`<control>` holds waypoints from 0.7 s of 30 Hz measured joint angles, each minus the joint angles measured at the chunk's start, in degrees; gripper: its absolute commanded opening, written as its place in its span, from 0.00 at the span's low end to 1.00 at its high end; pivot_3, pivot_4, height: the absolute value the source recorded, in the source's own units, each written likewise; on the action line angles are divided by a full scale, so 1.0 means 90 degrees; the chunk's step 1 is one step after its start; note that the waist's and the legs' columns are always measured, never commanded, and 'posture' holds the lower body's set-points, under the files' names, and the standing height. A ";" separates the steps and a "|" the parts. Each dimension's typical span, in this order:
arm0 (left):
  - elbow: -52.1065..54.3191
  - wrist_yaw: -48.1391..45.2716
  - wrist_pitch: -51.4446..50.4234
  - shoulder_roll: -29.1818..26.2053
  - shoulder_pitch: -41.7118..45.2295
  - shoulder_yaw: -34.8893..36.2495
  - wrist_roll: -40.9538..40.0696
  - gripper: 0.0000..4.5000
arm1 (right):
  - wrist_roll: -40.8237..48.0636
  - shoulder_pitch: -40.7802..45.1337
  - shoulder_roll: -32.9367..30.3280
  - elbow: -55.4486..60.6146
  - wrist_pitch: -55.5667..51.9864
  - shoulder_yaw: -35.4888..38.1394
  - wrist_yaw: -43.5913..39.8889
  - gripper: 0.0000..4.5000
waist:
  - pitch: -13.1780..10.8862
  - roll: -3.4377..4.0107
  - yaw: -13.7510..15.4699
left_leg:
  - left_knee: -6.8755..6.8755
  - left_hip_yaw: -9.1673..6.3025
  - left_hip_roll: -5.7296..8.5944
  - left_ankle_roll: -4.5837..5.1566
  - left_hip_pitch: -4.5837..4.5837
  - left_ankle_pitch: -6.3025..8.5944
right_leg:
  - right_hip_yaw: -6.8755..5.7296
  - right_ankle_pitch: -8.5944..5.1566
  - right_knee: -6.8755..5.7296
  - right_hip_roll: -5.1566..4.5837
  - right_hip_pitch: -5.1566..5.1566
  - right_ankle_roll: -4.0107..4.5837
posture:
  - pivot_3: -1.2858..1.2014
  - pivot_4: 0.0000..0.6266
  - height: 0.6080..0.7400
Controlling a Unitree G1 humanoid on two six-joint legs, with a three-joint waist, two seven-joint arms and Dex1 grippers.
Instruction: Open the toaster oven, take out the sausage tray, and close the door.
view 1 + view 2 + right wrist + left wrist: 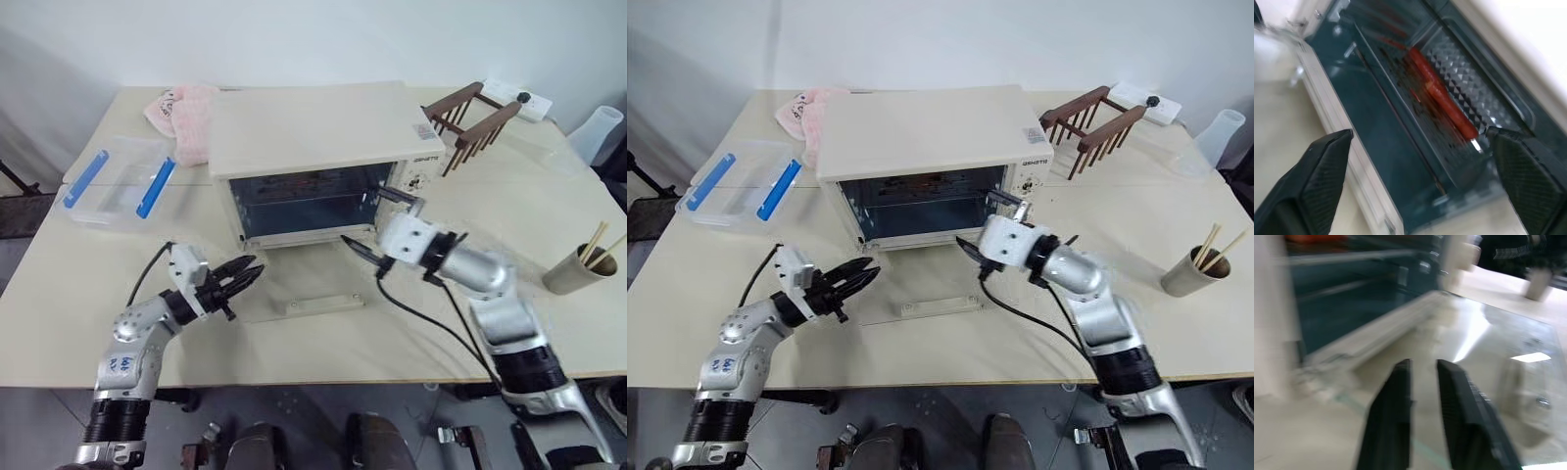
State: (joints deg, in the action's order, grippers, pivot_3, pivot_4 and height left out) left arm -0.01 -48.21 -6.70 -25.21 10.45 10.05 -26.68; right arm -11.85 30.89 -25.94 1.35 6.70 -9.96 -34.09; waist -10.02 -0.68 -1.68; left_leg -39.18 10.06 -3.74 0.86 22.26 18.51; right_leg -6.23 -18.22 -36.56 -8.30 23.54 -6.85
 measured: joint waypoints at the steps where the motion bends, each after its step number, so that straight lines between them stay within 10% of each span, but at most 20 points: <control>1: 0.0179 -0.0025 -0.0027 -0.0066 -0.0169 0.0137 -0.0122 0.53 | -0.0270 0.0173 0.0096 -0.0204 0.0032 -0.0182 0.0176 1.00 | 0.0000 0.0000 -0.0010 | 0.0000 0.0001 0.0000 0.0000 0.0000 0.0000 | 0.0000 0.0000 0.0000 -0.0002 0.0001 0.0000 | 0.52 0.24 1.00; 8: 0.0802 -0.0057 -0.0482 -0.0418 -0.0782 0.0790 -0.0753 1.00 | -0.1769 0.1079 0.0645 -0.1584 0.0043 -0.0921 0.1448 1.00 | 0.0000 0.0000 -0.0035 | 0.0000 0.0000 -0.0003 -0.0001 0.0000 -0.0001 | -0.0001 0.0000 -0.0007 -0.0002 0.0003 0.0000 | 0.52 0.24 1.00; 13: 0.1288 -0.0049 -0.1019 -0.0582 -0.1115 0.0934 -0.1156 1.00 | -0.2765 0.1963 0.1058 -0.2706 -0.0038 -0.1426 0.2510 1.00 | 0.0000 0.0000 -0.0163 | 0.0004 -0.0003 -0.0005 -0.0002 0.0000 -0.0001 | 0.0000 -0.0001 -0.0026 -0.0004 0.0011 0.0001 | 0.52 0.24 1.00; 21: 0.1437 0.0150 -0.1081 -0.0442 -0.1173 0.0914 -0.1168 1.00 | -0.3147 0.2373 0.1217 -0.3454 0.0097 -0.1641 0.3164 0.49 | 0.0000 0.0000 -0.0188 | 0.0008 -0.0005 -0.0003 -0.0004 0.0002 -0.0002 | -0.0001 -0.0001 -0.0029 -0.0003 0.0012 0.0002 | 0.52 0.24 1.00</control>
State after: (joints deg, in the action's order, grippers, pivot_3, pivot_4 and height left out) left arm 12.92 -46.85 -16.43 -29.18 -0.11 18.28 -37.19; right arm -40.17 52.25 -14.98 -29.74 7.57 -24.73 -5.61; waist -10.02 -0.68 -3.38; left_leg -39.11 10.02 -3.78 0.83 22.28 18.50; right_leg -6.23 -18.23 -36.81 -8.33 23.65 -6.83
